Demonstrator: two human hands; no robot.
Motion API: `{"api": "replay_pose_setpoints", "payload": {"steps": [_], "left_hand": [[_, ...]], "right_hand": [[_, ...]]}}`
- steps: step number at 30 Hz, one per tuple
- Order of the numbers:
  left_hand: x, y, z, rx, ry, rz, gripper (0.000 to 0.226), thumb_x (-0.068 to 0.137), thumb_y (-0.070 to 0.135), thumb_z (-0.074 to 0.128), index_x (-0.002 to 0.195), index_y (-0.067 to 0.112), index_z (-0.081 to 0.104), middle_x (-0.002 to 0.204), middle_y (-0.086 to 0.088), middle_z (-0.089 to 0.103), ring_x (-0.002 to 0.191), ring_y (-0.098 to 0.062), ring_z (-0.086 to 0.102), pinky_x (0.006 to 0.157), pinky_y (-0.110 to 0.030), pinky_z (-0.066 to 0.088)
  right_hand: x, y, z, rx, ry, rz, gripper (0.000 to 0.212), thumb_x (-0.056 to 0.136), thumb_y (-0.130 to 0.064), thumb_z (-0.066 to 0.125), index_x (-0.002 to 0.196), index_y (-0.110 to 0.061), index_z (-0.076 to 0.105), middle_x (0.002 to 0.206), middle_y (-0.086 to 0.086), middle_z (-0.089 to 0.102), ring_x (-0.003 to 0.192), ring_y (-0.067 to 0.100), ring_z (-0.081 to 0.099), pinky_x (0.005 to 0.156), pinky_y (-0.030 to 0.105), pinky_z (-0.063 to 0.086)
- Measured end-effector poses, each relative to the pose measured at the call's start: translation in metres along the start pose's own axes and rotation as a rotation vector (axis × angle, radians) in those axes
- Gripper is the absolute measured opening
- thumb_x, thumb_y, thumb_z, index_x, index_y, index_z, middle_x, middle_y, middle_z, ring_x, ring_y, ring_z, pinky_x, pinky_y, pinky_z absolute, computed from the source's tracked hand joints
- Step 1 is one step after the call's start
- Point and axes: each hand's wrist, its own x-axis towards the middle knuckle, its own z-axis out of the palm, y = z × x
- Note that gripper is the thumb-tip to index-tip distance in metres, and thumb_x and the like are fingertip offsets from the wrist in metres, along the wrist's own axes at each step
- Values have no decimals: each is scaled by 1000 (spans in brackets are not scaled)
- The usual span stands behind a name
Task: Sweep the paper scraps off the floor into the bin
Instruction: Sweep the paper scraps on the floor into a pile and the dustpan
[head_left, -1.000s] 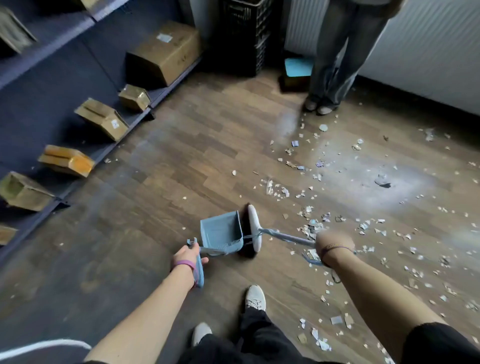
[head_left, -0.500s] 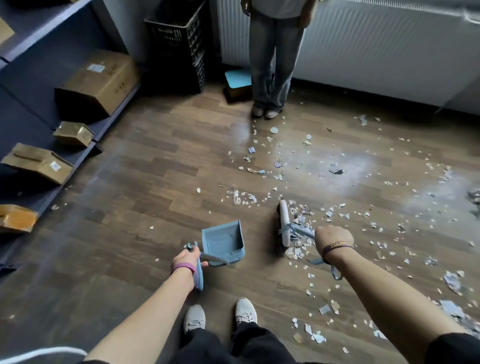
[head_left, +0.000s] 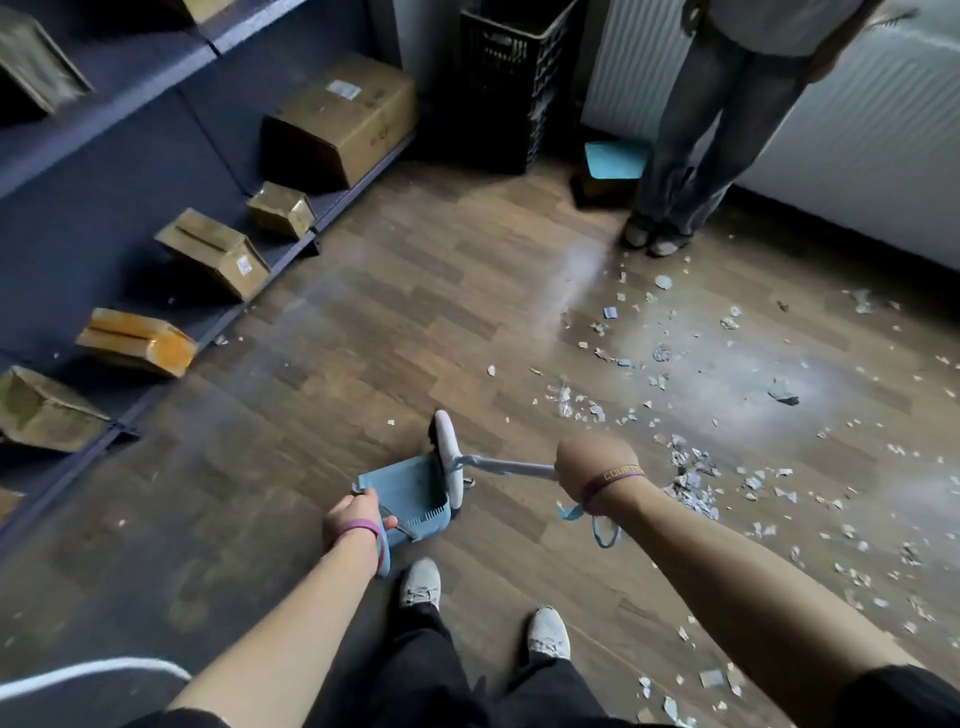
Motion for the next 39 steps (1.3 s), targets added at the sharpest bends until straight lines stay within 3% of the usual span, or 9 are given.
{"api": "replay_pose_setpoints", "payload": {"steps": [8,12,17,25,27,31,33,37,39], "left_hand": [[79,48,-132,-141,176,-35,30,96,20,51,68,10,48,62,-6,53,21,-7,48,26,-11,35],[96,57,-156,-103,189,-52,31,96,22,49,68,10,47,32,2,52,22,-7,49,28,-9,33],[101,60,-154,-147,165,-69,24,94,20,55,72,10,52,34,7,55,28,-7,55,52,-23,43],[78,71,-82,-50,84,-47,22,95,21,51,76,10,52,29,9,51,25,-7,53,52,-24,41],[63,72,-50,3,55,-39,23,96,22,49,79,7,51,27,9,49,24,-7,51,44,-20,44],[26,69,22,55,-29,10,31,99,21,44,70,11,43,26,9,47,22,-7,49,27,-9,31],[6,66,59,116,-83,13,30,99,22,45,71,10,44,26,8,48,21,-8,49,30,-12,36],[-35,54,133,208,-165,41,21,96,25,52,90,5,55,29,7,51,24,-8,52,64,-27,54],[-57,48,168,232,-205,84,19,96,22,52,88,4,55,30,6,53,24,-8,52,50,-18,51]], "right_hand": [[52,-158,-29,25,-21,-157,29,90,-13,47,112,-13,66,112,8,68,103,30,65,79,31,48],[71,-200,-28,19,-76,-188,29,87,-11,50,112,-12,67,112,9,69,105,30,65,81,31,48],[87,-203,-22,7,-128,-147,35,88,-6,45,117,-11,65,118,9,66,109,30,63,88,34,49],[85,-90,-7,0,-160,48,36,91,-11,42,121,-16,62,120,5,64,111,27,61,86,34,48],[80,-49,-2,-3,-163,101,35,91,-12,43,120,-16,62,119,4,65,110,26,62,84,34,49],[63,43,11,18,-182,224,36,91,-12,42,121,-16,61,121,5,65,111,27,62,88,34,50],[47,93,23,44,-205,297,35,90,-13,46,122,-17,60,122,5,64,112,26,62,88,33,49],[7,188,54,155,-238,492,34,90,-16,48,122,-22,58,124,2,62,114,23,60,89,32,48],[-14,228,71,189,-243,567,32,93,-18,44,121,-25,58,123,0,62,113,21,60,89,31,48]]}}
